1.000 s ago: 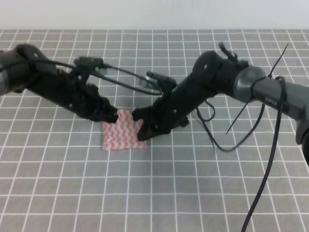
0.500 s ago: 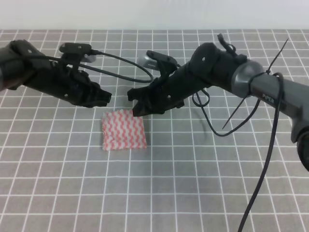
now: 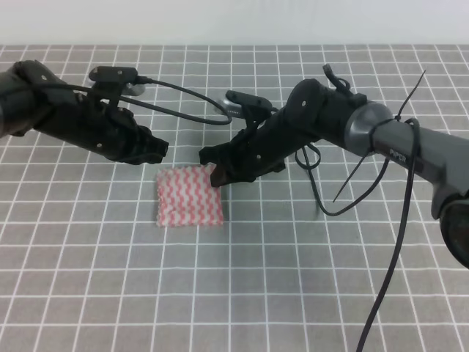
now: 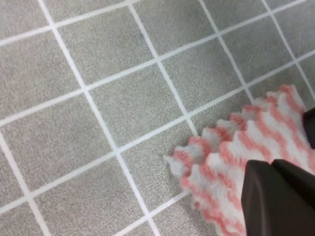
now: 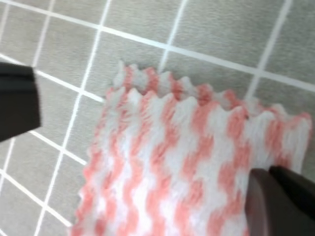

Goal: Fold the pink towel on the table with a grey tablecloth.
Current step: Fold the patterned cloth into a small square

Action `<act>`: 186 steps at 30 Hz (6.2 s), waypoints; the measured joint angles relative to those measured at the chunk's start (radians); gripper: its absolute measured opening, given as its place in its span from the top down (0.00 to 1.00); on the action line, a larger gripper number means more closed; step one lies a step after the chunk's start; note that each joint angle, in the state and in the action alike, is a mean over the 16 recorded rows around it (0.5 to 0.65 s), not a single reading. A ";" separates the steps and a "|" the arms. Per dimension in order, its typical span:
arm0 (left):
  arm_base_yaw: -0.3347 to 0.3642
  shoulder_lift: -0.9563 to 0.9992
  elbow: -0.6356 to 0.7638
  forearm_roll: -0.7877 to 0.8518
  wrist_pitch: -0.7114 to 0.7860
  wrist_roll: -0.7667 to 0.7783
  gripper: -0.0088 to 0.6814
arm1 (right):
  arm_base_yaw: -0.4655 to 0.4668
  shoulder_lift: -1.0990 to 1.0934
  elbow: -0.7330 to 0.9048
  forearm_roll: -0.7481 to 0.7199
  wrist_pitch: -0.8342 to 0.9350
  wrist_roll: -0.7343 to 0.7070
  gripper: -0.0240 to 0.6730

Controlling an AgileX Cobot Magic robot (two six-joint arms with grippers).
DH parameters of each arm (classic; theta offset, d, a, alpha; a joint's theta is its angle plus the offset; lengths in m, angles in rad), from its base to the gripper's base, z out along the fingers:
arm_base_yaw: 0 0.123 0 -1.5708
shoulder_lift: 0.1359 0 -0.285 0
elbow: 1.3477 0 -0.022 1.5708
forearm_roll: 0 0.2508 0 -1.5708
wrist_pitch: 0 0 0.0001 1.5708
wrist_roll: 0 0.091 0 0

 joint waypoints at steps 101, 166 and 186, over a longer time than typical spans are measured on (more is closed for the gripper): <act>0.019 -1.922 1.448 -0.035 -0.491 -0.037 0.99 | -0.010 -2.134 1.796 -0.222 -0.808 -0.086 0.99; 0.019 -1.921 1.449 -0.034 -0.485 -0.040 0.99 | -0.523 -2.370 1.944 -0.473 -0.465 -0.085 0.99; 0.018 -1.949 1.441 0.539 -0.513 -0.585 0.99 | -0.523 -2.370 1.944 -0.464 -0.463 -0.086 0.99</act>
